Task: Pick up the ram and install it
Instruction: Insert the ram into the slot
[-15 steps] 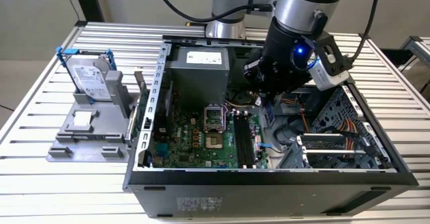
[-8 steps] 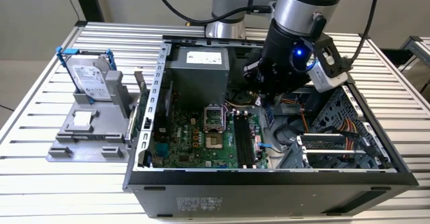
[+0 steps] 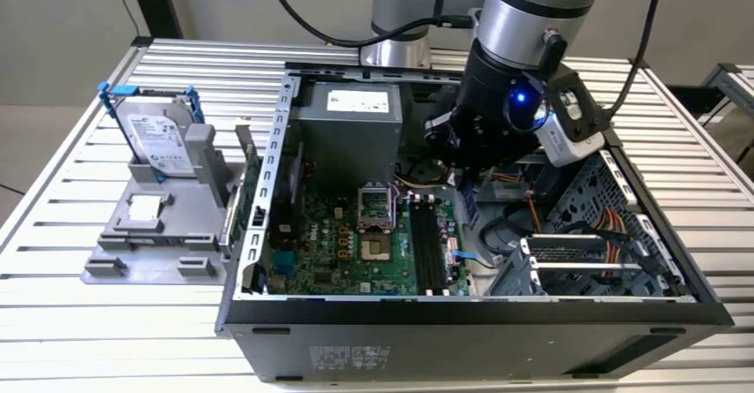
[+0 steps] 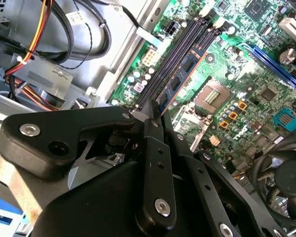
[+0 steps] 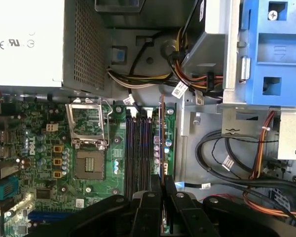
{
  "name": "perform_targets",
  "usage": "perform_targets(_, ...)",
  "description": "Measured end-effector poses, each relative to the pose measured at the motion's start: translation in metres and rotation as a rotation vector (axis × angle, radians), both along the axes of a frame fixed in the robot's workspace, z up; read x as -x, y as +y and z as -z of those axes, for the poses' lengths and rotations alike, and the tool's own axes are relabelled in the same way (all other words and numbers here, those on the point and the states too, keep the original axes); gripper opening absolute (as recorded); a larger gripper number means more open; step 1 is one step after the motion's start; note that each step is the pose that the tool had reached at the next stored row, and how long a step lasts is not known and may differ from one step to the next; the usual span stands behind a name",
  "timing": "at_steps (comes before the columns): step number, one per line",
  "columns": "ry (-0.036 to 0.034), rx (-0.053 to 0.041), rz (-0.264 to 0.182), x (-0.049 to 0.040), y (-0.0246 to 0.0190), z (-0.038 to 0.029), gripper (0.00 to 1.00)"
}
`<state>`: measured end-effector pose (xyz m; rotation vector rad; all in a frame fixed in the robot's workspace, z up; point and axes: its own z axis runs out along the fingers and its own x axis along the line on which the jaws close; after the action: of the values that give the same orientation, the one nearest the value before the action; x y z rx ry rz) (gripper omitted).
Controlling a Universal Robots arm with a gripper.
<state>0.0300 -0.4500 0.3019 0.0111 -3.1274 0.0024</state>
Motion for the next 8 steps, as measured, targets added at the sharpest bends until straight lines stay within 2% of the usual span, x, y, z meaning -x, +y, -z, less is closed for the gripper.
perform_targets(8,0.0017,0.0000,0.001,-0.0001,-0.0017,0.0041,0.00)
